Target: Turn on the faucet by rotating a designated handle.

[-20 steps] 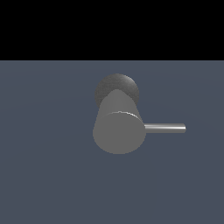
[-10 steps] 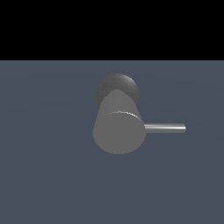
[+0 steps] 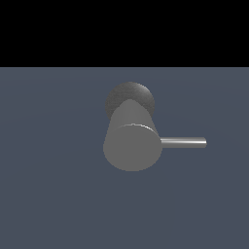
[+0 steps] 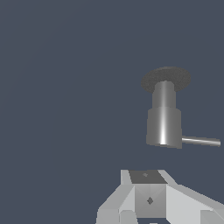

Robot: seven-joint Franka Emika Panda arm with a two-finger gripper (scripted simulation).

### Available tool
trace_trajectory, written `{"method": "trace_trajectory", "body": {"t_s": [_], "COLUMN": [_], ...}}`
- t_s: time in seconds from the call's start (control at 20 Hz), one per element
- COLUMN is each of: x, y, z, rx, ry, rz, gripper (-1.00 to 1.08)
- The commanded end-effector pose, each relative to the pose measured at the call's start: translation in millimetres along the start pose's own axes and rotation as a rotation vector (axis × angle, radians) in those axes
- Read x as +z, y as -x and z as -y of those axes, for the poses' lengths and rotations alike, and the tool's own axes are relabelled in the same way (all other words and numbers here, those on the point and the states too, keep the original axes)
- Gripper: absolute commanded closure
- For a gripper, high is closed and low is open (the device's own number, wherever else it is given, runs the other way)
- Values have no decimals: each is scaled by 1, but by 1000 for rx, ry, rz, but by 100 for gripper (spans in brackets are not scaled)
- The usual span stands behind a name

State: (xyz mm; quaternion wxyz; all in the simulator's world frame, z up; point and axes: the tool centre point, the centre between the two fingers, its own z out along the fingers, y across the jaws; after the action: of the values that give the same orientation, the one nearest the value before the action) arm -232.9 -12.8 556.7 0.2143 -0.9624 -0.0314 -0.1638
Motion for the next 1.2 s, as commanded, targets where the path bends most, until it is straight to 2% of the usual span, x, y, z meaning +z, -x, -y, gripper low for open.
{"method": "trace_trajectory", "body": {"t_s": [0.0,0.3,0.55,0.85,1.15], "x": [-16,-55,-88,-122,-143], "y": [-5,-16,-22,-26,-25], "z": [-4,-23,-48,-92,-149], "rx": [9,42,86,163,274], "ry": [-95,-320,-502,-713,-915], "rz": [-74,-255,-407,-584,-750], "gripper": [108,108,108,108,108]}}
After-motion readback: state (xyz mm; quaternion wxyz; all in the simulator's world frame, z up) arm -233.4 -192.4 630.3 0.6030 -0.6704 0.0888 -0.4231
